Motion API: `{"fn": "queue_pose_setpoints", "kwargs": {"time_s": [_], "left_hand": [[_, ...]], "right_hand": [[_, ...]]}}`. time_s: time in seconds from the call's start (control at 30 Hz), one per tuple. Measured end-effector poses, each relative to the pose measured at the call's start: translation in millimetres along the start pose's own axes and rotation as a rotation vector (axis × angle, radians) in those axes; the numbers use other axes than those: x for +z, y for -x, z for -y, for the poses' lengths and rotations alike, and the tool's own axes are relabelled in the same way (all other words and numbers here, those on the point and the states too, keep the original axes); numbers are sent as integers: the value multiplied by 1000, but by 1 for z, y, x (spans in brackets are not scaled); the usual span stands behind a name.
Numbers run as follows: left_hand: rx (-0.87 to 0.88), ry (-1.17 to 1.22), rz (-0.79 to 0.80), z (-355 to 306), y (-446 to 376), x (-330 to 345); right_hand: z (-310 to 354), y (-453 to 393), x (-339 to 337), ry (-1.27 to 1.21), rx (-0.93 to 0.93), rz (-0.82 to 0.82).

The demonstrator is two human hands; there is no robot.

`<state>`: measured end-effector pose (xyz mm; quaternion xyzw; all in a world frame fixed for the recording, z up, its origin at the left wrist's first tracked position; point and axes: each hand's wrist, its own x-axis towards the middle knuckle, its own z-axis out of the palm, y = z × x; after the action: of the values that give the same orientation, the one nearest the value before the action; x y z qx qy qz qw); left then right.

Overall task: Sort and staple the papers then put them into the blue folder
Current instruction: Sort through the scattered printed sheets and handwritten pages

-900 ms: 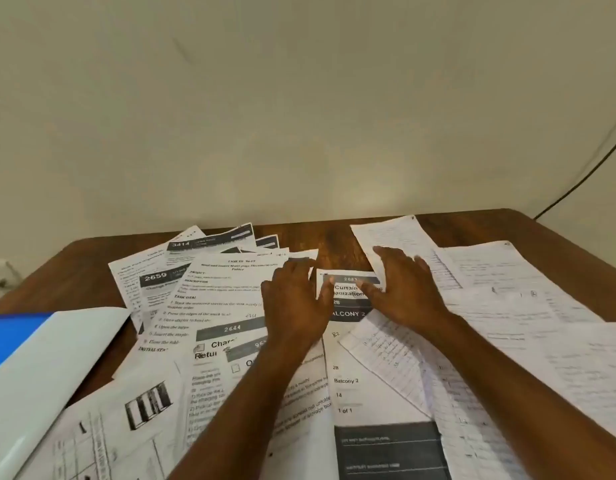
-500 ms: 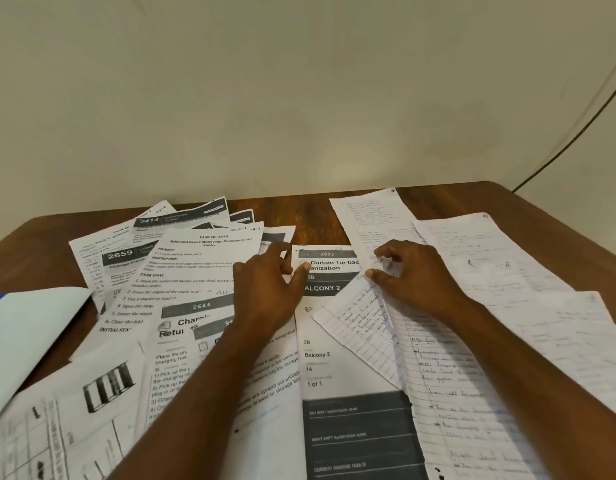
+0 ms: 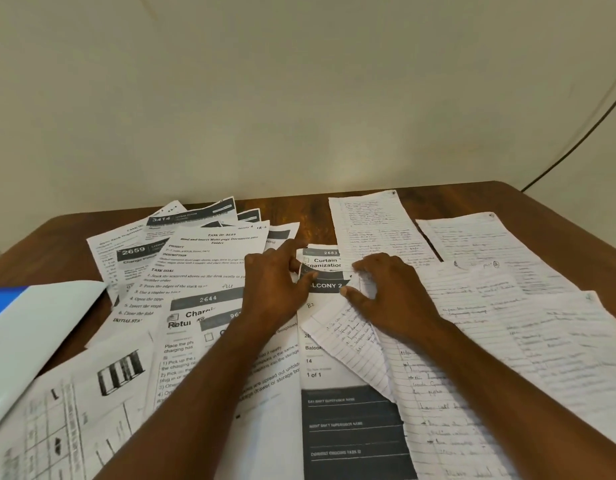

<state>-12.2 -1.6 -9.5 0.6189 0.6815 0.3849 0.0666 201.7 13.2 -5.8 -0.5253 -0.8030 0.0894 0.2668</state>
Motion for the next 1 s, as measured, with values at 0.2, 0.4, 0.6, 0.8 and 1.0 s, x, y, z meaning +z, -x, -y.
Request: {"fn": "queue_pose_setpoints", "kwargs": {"time_s": [0.2, 0.4, 0.6, 0.8, 1.0], "left_hand": [[-33, 26, 7, 2, 0, -1], [-32, 30, 20, 0, -3, 3], [-14, 108, -20, 9, -1, 3], [-22, 238, -48, 12, -6, 3], [-69, 313, -36, 13, -7, 2]], "right_hand": [[13, 3, 10, 177, -106, 46], [5, 5, 3, 168, -23, -89], [-2, 6, 5, 297, 141, -171], [-15, 3, -2, 453, 314, -180], [-2, -12, -4, 459, 162, -157]]}}
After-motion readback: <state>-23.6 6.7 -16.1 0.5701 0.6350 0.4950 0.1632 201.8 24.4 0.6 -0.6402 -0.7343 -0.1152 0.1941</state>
